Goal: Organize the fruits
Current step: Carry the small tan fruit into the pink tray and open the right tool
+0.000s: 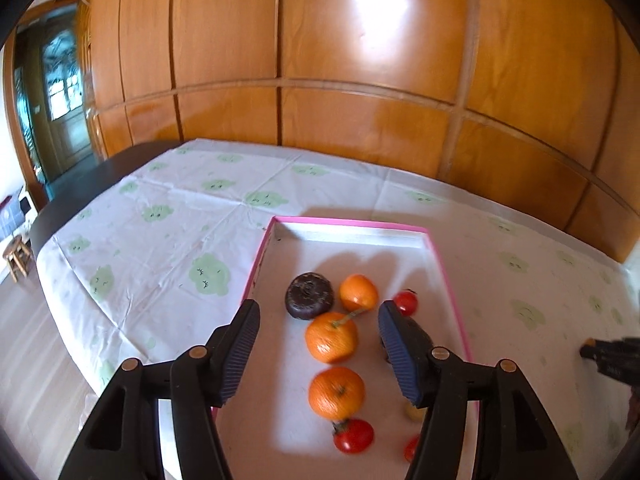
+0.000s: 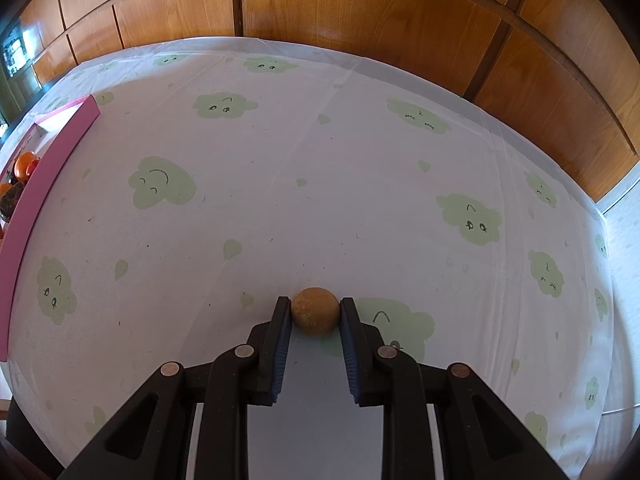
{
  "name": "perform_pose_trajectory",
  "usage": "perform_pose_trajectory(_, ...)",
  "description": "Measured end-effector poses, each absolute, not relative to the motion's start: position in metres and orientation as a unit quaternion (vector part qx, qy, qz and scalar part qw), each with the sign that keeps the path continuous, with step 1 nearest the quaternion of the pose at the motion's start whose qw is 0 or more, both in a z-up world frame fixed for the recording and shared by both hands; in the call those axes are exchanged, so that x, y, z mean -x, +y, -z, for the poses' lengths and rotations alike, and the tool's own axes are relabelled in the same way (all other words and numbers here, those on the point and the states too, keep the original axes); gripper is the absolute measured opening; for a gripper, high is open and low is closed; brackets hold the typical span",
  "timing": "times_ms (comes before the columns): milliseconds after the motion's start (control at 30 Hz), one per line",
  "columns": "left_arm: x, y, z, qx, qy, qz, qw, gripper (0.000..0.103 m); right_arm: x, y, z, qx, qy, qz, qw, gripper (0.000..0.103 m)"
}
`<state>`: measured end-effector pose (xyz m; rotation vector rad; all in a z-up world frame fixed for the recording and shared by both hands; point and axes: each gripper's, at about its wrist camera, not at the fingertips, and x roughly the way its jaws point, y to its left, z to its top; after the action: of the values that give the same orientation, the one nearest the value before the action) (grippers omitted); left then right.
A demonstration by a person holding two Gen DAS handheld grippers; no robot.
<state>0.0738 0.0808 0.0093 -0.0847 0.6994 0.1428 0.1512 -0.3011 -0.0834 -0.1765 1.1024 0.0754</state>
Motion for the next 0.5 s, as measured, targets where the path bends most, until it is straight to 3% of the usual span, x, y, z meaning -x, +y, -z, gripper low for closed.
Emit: perform_pose_trajectory(500, -0.04, 0.063, -0.013, 0.033, 0.337, -0.044, 0.94, 0.064, -0.143, -0.248, 0.061, 0.063, 0.5, -0.097, 0.858, 0.024)
